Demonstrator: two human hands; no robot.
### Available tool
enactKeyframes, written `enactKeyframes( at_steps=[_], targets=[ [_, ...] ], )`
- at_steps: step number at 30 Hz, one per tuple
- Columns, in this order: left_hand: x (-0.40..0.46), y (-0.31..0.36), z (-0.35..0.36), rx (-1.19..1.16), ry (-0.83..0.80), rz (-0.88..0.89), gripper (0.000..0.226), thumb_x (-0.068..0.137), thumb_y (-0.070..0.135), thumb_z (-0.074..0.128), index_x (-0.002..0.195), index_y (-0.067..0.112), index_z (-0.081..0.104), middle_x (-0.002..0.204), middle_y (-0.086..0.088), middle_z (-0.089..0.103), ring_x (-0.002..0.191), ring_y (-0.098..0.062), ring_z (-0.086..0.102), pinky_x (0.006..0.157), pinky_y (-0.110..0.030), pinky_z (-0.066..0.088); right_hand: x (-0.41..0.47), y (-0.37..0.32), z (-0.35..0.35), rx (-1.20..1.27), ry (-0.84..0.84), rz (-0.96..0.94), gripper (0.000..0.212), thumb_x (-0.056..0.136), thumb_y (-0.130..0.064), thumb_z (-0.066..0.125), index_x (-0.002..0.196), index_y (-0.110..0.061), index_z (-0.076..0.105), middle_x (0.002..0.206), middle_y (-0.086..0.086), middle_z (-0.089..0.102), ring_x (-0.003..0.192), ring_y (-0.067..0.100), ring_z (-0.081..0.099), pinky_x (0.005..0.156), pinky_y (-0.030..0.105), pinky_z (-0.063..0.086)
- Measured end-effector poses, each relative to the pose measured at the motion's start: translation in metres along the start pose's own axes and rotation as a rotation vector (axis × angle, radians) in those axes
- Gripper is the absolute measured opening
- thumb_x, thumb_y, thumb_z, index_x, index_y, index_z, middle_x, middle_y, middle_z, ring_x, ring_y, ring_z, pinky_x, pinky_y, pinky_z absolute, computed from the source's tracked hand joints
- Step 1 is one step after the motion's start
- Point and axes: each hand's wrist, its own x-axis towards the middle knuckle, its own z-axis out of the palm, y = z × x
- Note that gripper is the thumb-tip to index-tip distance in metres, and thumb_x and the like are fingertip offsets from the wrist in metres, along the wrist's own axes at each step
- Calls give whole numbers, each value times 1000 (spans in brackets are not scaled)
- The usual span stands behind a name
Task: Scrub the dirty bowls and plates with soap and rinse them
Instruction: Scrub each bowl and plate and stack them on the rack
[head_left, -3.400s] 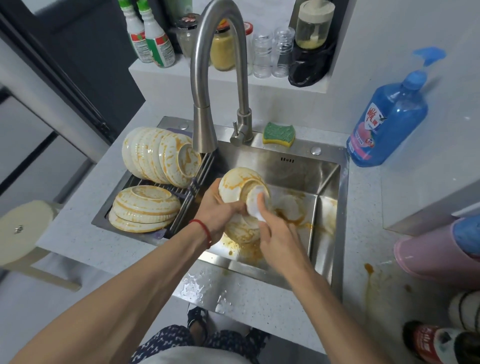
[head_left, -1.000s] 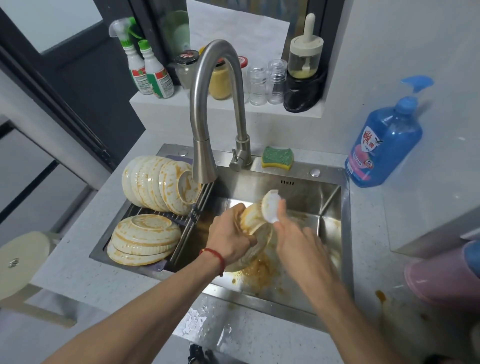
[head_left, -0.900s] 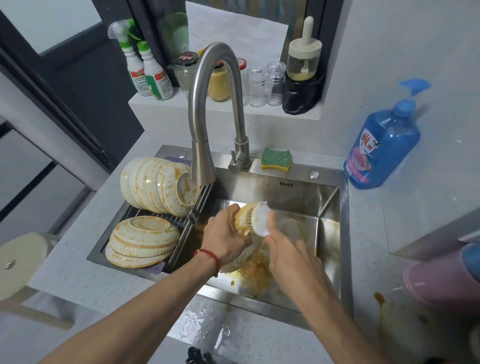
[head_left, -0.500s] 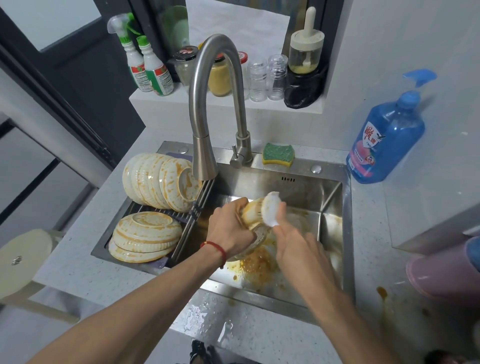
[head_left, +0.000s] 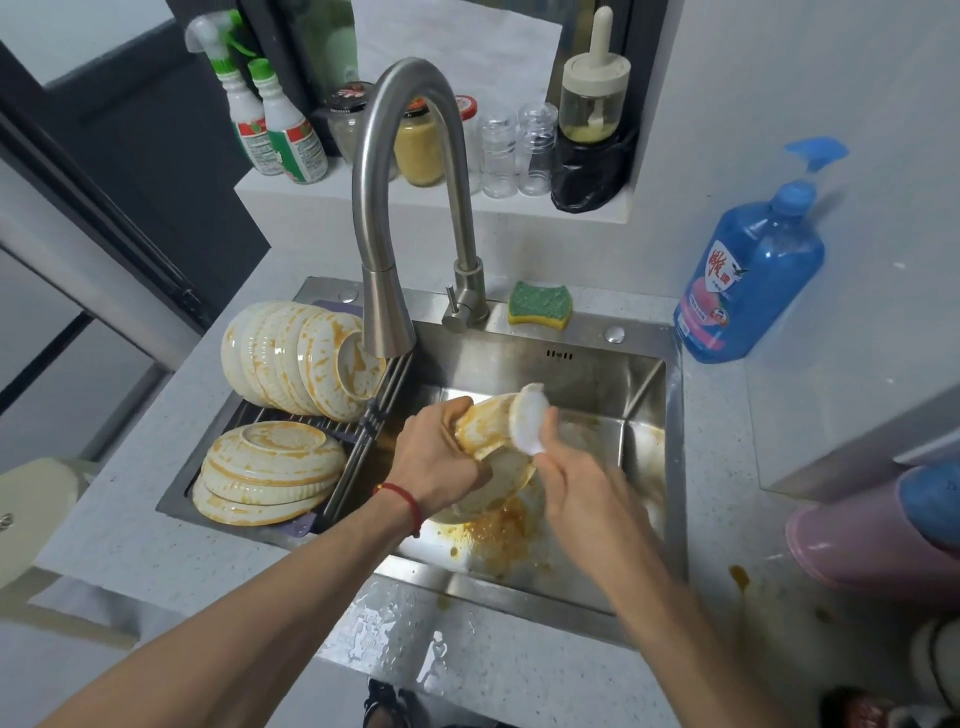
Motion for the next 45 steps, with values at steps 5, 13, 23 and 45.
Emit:
enactKeyframes(
  at_steps=[5, 13, 23, 45],
  targets=[
    [1, -8, 0, -42, -6, -67, 37, 49, 6, 82, 84, 18, 75, 83, 0, 76, 87, -21, 72, 76, -49, 64, 21, 18, -3, 67, 10, 145, 49, 110, -38, 36, 158, -42, 30, 103, 2, 59, 88, 22, 53, 75, 40, 45],
    [3, -22, -5, 39, -41, -7, 33, 46, 15, 78, 78, 17, 71, 78, -2, 73, 85, -24, 71, 73, -48, 62, 25, 14, 0, 107, -40, 151, 48, 110, -40, 36, 158, -40, 31, 90, -8, 56, 78, 12, 57, 61, 35, 43],
    [4, -33, -8, -113, -58, -56, 36, 48, 6, 79, 82, 15, 74, 86, -2, 76, 92, -20, 72, 77, -41, 65, 27, 11, 5, 113, -94, 78, 49, 110, -40, 36, 158, -40, 28, 104, -2, 59, 81, 14, 57, 65, 35, 44],
    [0, -58, -29, -638, 29, -282, 55, 52, -20, 70, 98, 8, 74, 90, -13, 77, 87, -27, 72, 66, -40, 62, 29, 22, 34, 89, -79, 160, 46, 110, -39, 34, 155, -30, 42, 118, 5, 65, 99, 18, 57, 80, 34, 45]
  ],
)
